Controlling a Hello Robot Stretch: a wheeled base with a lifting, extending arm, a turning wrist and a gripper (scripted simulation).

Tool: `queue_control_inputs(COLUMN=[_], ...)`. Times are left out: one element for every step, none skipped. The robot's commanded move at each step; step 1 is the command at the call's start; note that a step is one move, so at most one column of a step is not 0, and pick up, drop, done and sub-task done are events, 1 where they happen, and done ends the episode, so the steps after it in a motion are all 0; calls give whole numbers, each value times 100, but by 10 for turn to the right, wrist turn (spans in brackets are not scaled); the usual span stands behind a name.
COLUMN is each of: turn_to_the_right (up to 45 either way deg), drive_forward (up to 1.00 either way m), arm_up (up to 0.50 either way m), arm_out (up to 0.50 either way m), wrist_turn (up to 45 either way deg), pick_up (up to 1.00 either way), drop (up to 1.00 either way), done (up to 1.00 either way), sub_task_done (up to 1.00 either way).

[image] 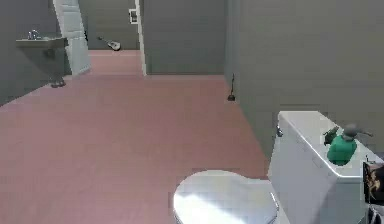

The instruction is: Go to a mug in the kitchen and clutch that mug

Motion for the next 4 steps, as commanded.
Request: queue_control_inputs(turn_to_the_right=[-450, -30, -420, 0], drive_forward=[0, 0, 0, 30], arm_up=[0, 0, 0, 0], arm_out=[0, 0, 0, 0], wrist_turn=[0, 0, 0, 0], pick_up=[0, 0, 0, 0], drop=[0, 0, 0, 0], done=[0, 0, 0, 0], sub_task_done=[0, 0, 0, 0])
